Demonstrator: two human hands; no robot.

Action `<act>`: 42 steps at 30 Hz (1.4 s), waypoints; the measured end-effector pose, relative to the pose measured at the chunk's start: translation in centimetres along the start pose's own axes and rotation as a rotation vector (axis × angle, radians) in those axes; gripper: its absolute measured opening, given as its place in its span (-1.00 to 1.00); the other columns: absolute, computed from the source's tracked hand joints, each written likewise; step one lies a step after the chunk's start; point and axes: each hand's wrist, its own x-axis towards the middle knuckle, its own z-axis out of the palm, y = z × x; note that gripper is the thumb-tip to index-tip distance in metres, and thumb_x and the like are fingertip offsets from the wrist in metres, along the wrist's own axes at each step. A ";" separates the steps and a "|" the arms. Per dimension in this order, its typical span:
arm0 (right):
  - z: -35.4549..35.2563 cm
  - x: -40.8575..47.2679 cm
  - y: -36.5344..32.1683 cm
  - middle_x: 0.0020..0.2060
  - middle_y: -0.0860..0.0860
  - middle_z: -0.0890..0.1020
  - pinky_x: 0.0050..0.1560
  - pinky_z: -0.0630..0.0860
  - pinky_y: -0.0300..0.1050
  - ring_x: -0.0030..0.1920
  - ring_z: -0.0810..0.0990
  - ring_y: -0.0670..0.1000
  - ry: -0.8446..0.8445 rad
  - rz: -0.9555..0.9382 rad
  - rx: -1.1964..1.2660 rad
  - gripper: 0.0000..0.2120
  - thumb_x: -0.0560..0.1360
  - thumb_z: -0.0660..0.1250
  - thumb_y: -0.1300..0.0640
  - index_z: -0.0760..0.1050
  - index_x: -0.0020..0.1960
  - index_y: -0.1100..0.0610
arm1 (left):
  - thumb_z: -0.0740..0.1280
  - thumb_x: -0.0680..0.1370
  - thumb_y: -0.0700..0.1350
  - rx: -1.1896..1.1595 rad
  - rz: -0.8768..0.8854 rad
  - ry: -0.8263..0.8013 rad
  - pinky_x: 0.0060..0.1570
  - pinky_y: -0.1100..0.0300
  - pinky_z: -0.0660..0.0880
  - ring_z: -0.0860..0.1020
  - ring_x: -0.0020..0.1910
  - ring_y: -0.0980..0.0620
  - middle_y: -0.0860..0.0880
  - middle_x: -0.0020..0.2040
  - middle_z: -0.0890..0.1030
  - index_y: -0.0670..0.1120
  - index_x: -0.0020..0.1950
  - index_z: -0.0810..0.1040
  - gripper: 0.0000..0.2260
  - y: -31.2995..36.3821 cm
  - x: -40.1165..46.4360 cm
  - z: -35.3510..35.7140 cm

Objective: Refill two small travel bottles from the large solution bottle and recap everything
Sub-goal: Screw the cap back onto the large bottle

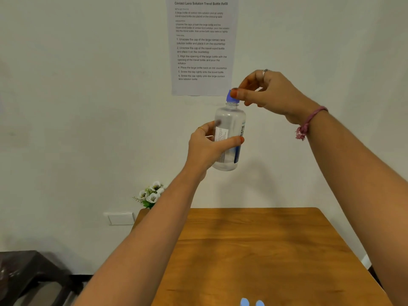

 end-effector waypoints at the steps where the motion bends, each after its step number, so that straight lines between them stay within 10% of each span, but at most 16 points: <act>1: -0.2 0.0 0.0 -0.09 -0.10 0.62 -0.10 0.51 -0.21 -0.14 0.63 -0.12 -0.021 0.013 0.011 -0.68 0.42 0.39 -0.15 0.50 0.05 0.02 | 0.55 0.35 -0.04 -0.004 -0.002 -0.004 -0.16 0.33 0.50 0.53 0.08 0.02 0.01 0.15 0.55 -0.03 0.33 0.43 -0.41 -0.1 0.0 0.0; 20: -1.2 1.4 1.0 0.03 -0.10 0.65 0.06 0.51 -0.11 0.04 0.62 -0.08 -0.281 0.048 -0.155 -0.67 0.47 0.36 -0.09 0.53 0.21 -0.05 | 0.59 0.29 0.00 0.041 -0.033 -0.035 -0.03 0.19 0.57 0.56 0.11 0.01 0.02 0.15 0.57 -0.01 0.32 0.44 -0.35 -2.6 1.5 0.9; 27: -0.1 1.5 2.2 -0.28 -0.06 0.64 -0.27 0.42 -0.37 -0.24 0.59 -0.12 -0.203 0.046 -0.192 -0.68 0.34 0.47 -0.12 0.60 -0.04 0.09 | 0.59 0.30 -0.01 0.056 -0.051 -0.042 -0.05 0.21 0.52 0.52 0.08 0.04 0.04 0.16 0.54 0.00 0.34 0.42 -0.34 -3.4 1.8 1.9; 34: -1.4 1.0 2.9 0.03 -0.10 0.63 -0.09 0.56 -0.20 -0.05 0.65 -0.07 -0.321 0.080 -0.168 -0.58 0.40 0.42 -0.09 0.51 0.23 -0.06 | 0.57 0.32 -0.01 0.057 -0.047 -0.063 -0.18 0.35 0.46 0.51 0.10 0.04 0.06 0.15 0.52 0.01 0.34 0.40 -0.35 -3.7 2.0 2.6; 42: -0.4 0.6 5.0 -0.23 -0.06 0.62 -0.25 0.39 -0.37 -0.38 0.58 -0.24 -0.192 0.065 -0.198 -0.68 0.32 0.51 -0.05 0.58 0.01 0.04 | 0.58 0.31 -0.04 0.063 -0.066 -0.063 -0.15 0.34 0.44 0.48 0.08 0.07 0.08 0.13 0.49 -0.01 0.36 0.39 -0.33 -4.7 1.9 3.7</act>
